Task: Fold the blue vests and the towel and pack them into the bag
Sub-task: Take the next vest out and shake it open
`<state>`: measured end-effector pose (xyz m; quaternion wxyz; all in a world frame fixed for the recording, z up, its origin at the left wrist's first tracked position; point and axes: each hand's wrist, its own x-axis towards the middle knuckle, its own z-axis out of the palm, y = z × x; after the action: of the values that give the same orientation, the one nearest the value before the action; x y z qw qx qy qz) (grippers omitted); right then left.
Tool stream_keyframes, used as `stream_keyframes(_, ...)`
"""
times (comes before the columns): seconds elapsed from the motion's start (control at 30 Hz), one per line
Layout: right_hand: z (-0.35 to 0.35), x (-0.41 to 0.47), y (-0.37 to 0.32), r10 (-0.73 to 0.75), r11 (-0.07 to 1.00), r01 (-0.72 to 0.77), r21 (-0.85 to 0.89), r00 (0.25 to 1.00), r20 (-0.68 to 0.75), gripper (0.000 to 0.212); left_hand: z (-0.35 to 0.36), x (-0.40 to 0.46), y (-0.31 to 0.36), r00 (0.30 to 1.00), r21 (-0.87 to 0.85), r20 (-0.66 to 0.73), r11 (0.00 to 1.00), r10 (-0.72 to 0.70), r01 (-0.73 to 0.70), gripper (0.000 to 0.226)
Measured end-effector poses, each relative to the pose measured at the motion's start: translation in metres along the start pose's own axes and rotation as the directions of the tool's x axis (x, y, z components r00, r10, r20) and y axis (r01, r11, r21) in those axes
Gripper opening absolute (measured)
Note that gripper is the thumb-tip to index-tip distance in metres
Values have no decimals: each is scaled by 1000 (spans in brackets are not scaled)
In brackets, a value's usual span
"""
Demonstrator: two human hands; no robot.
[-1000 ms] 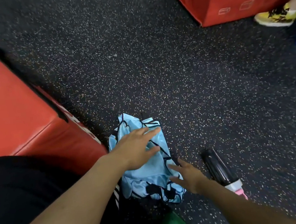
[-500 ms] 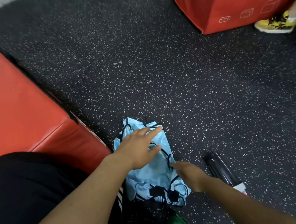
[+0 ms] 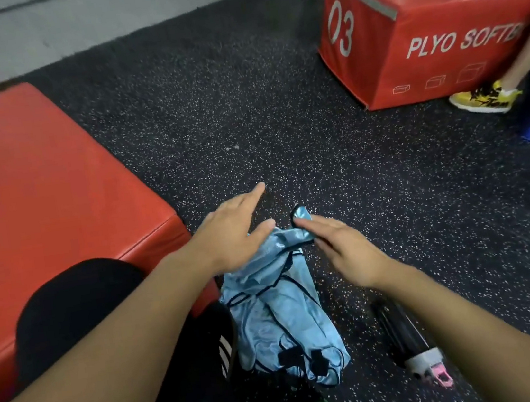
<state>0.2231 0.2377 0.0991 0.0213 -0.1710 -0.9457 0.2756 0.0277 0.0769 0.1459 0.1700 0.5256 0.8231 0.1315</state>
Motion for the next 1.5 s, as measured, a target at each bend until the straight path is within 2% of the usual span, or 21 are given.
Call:
stream_keyframes(0.2, -63, 27, -51, -117, 992, 113, -48, 989, -96, 55, -58, -33, -37, 993, -4, -112, 999, -41, 41, 78)
stream_keyframes(0.43, -135, 75, -136, -276, 957, 250, -146, 941, -197, 55, -121, -70, -54, 956, -77, -289, 996, -60, 39, 81)
stream_keyframes(0.8, -243, 131, -326, -504, 850, 420, -318, 824, -258, 60, -241, -125, -60, 884, -85, -461, 996, -76, 41, 92)
stream_keyframes(0.9, -269, 143, -379, -527, 850, 487, -200, 795, -302, 57, -278, -143, -68, 847, -92, -524, 995, -86, 44, 91)
stream_keyframes(1.0, -289, 157, -431, -510, 807, 582, 101, 774, -375, 49, -316, -166, -81, 791, -120, -601, 991, -117, 56, 88)
stream_keyframes(1.07, -298, 162, -463, -486, 681, 626, 380, 774, -405, 43, -338, -182, -87, 757, -159, -636, 985, -148, 58, 87)
stream_keyframes(1.13, -304, 165, -494, -462, 546, 629, 553, 777, -428, 36, -360, -196, -87, 735, -210, -659, 977, -160, 24, 86)
stream_keyframes(1.2, -306, 168, -524, -454, 461, 625, 630, 776, -438, 31, -385, -211, -81, 692, -269, -704, 962, -160, -52, 84)
stream_keyframes(1.3, -305, 174, -566, -451, 396, 617, 680, 776, -441, 27, -429, -233, -75, 613, -322, -772, 935, -168, -151, 77)
stream_keyframes(1.4, -299, 180, -603, -473, 393, 614, 684, 773, -422, 24, -467, -262, -74, 562, -394, -803, 884, -199, -251, 65)
stream_keyframes(1.5, -287, 184, -633, -520, 421, 602, 679, 773, -363, 22, -489, -288, -74, 516, -386, -829, 888, -216, -248, 62)
